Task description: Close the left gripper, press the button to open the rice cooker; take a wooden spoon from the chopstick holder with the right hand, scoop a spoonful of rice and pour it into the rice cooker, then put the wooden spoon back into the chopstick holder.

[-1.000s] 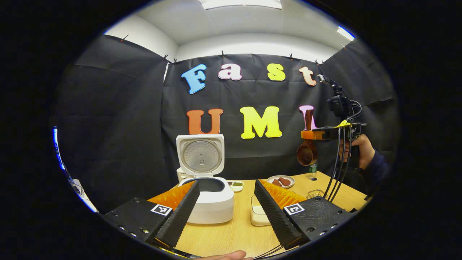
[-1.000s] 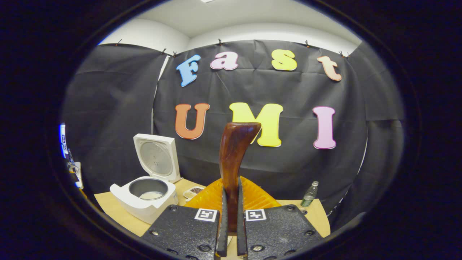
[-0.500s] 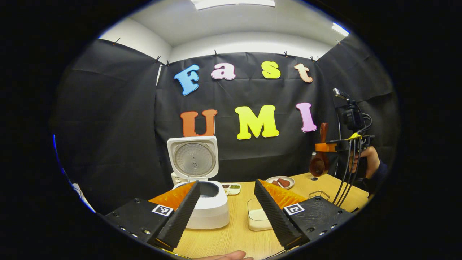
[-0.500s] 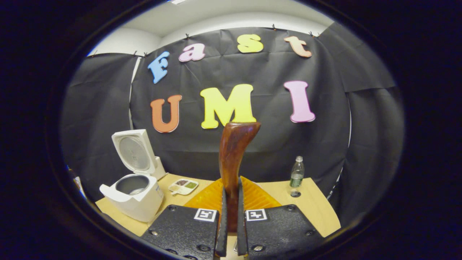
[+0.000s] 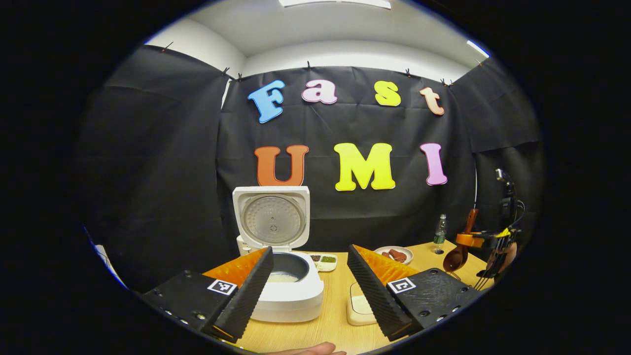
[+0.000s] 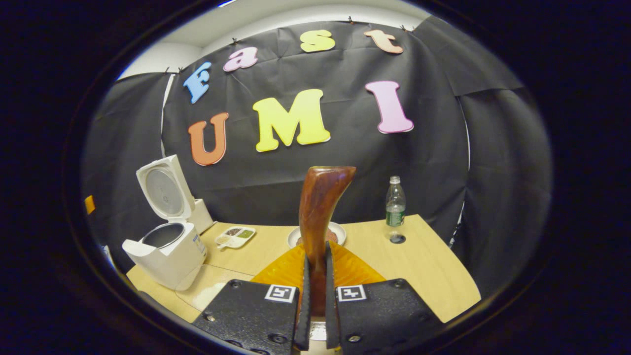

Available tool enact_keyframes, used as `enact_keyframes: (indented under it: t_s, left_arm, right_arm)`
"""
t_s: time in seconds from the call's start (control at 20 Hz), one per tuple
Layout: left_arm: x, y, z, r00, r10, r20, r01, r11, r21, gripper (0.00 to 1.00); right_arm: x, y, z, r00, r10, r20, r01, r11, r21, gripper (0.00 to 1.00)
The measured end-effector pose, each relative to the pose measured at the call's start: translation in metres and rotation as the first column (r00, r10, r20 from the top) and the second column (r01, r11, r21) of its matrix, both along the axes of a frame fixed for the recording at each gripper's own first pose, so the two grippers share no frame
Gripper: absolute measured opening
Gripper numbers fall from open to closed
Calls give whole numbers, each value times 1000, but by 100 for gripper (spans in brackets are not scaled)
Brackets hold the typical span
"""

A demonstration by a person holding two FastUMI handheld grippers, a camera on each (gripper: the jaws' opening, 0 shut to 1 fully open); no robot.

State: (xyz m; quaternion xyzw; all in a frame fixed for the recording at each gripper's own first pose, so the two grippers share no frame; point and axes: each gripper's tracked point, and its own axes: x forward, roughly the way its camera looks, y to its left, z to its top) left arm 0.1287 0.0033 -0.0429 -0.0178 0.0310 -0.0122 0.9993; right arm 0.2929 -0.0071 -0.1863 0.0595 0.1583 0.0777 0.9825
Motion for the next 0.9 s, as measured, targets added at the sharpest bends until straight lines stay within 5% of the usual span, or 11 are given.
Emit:
enact_keyframes:
  t_s: [0.15,0.35,0.55,0.65,0.9]
  left_arm:
    - [28,11,4,1000,1,-10,-1,1000,-16,95]
    - [63,35,0,997,26,-72,-28,999,-23,95]
    - [90,55,12,996,45,-75,-48,998,-43,94]
    - [102,68,20,996,55,-73,-59,997,-57,94]
    - [140,102,59,991,127,-33,-129,990,-51,94]
  right_arm:
    - [-10,-10,-20,999,-1,-37,2,1000,21,20]
    - [-24,-43,0,992,-123,36,125,991,-55,83]
    - [-60,-52,41,975,-162,155,181,976,-117,88]
    - [-72,-41,51,975,-138,171,157,982,-103,100]
    - [-111,-5,56,980,-68,187,87,991,-97,100]
